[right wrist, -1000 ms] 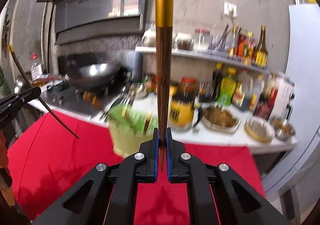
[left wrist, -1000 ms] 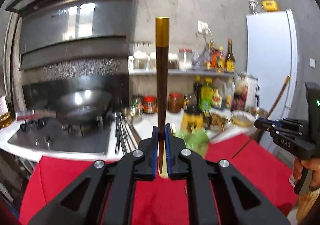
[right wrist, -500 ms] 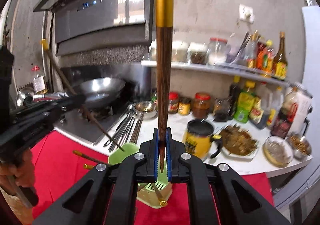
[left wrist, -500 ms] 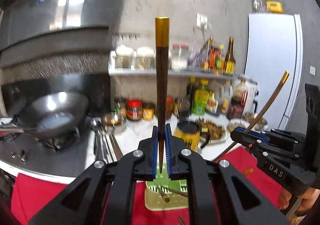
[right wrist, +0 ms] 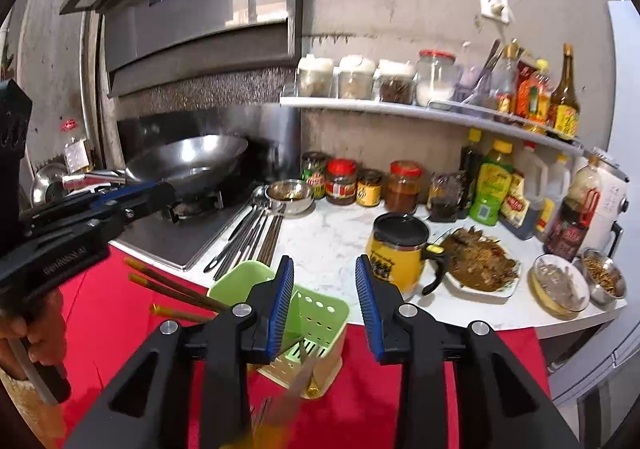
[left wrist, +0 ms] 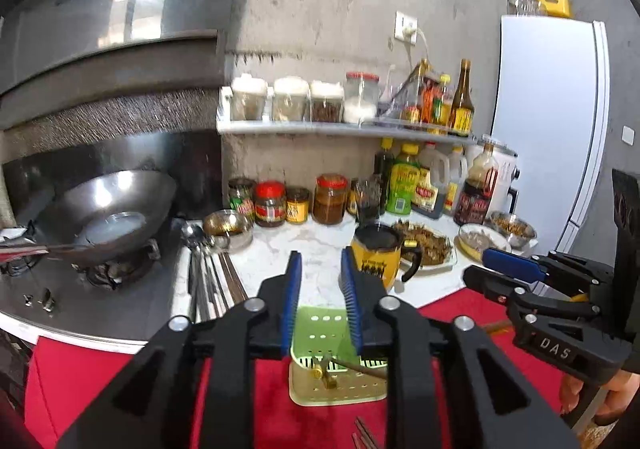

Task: Organize utensils
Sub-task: 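Move both tools back toward the remaining chopsticks on the cloth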

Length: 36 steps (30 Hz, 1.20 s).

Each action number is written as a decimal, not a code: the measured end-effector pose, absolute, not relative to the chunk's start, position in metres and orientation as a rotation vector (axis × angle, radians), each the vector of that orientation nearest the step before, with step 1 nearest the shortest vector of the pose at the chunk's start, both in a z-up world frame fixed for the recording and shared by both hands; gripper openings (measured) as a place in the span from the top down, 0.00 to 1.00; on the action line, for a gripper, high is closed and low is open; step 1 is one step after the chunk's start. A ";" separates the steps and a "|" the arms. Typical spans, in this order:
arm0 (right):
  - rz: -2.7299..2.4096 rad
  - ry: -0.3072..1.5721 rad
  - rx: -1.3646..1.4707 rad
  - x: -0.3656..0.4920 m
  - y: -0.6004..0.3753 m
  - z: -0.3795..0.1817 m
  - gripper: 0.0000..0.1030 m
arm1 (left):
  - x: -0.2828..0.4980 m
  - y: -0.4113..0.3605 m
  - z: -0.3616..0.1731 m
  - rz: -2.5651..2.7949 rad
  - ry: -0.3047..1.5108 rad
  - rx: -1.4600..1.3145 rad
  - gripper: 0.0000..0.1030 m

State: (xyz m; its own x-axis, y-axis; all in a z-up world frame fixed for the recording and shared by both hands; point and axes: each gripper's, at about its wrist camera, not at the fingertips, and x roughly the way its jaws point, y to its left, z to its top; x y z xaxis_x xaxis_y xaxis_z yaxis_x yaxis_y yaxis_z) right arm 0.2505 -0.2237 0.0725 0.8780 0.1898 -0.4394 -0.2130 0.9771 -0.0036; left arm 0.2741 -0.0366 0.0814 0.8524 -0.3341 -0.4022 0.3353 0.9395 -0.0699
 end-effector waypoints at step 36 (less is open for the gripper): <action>0.265 0.823 0.014 0.064 -0.202 -0.118 0.64 | 0.070 0.009 -0.112 -0.175 0.850 0.035 0.77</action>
